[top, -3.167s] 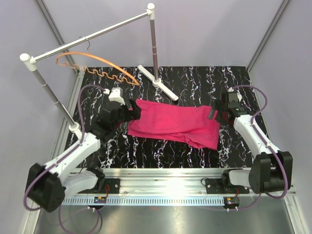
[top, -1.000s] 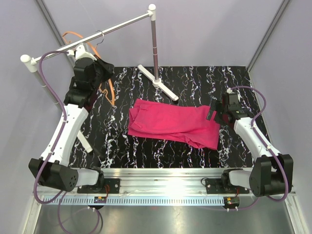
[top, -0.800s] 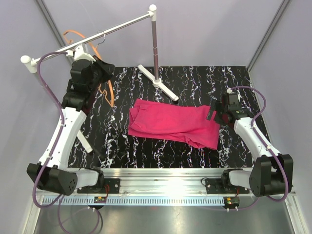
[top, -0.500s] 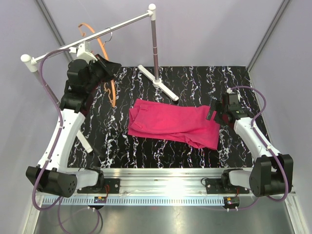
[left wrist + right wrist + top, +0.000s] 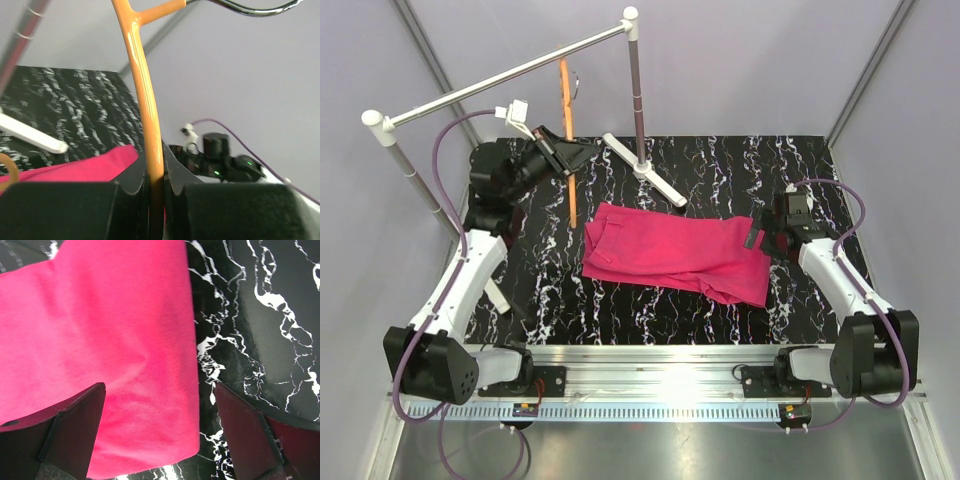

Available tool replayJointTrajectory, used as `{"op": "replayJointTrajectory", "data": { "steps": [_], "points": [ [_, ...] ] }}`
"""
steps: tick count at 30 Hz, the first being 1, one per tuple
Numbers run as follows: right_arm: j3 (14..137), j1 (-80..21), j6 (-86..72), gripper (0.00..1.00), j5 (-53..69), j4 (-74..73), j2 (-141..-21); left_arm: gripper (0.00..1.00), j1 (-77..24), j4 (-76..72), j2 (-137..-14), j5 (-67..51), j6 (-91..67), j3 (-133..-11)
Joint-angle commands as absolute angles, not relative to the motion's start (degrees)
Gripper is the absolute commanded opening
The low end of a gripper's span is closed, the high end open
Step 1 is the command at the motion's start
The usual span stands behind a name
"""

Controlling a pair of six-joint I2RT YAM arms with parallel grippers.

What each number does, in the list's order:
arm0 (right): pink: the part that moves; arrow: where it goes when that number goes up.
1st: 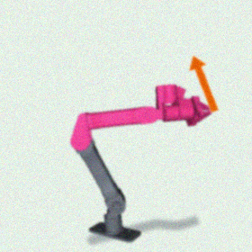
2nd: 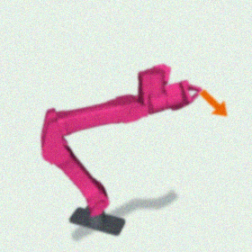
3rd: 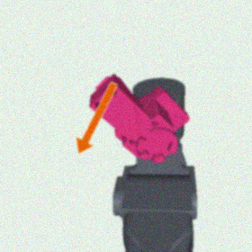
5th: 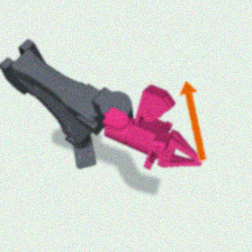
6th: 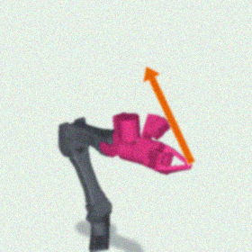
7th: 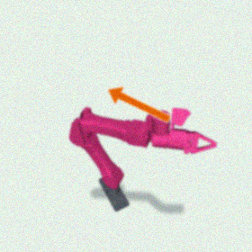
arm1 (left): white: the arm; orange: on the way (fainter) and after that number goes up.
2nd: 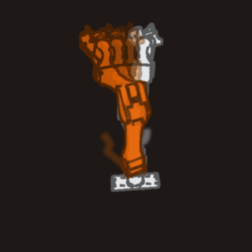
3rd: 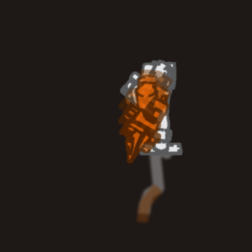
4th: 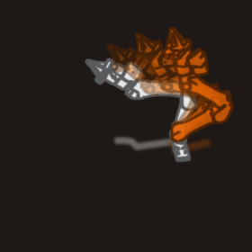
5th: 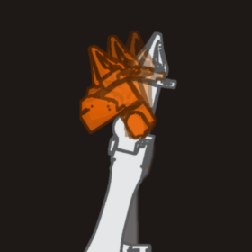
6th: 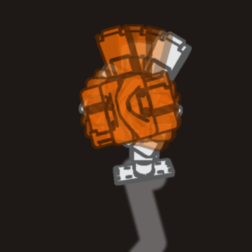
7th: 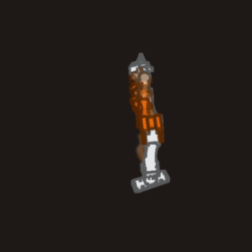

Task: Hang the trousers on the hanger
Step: Grab a hanger with the left arm, then place trousers on hanger

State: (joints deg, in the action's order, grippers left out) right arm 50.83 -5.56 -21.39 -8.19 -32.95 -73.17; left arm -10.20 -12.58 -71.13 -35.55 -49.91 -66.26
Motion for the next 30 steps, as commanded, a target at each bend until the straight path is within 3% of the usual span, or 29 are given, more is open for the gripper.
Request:
{"op": "replayJointTrajectory", "data": {
  "steps": [1,13,19,23,30],
  "points": [
    [52.12,-4.22,-22.76,0.99,-10.28,-34.01,-74.44,0.00,-10.63,-28.81,-69.70,-44.99,-57.03,-62.86],
    [48.43,-0.26,-24.87,1.00,-5.98,-31.56,-78.75,0.00,-25.13,-34.70,-71.54,-42.45,-54.93,-50.64],
    [47.73,-0.35,-25.40,1.00,-2.56,-29.01,-81.12,0.00,-31.90,-61.74,-79.26,-42.27,-68.69,-41.15],
    [47.20,-0.26,-25.66,1.00,-0.71,-27.34,-82.61,0.00,-35.41,-94.37,-94.16,-41.40,-82.67,-39.02],
    [47.81,-0.26,-26.28,0.99,2.02,-26.37,-86.04,0.00,-42.00,-95.45,-102.21,-37.10,-81.03,-41.57]
  ]
}}
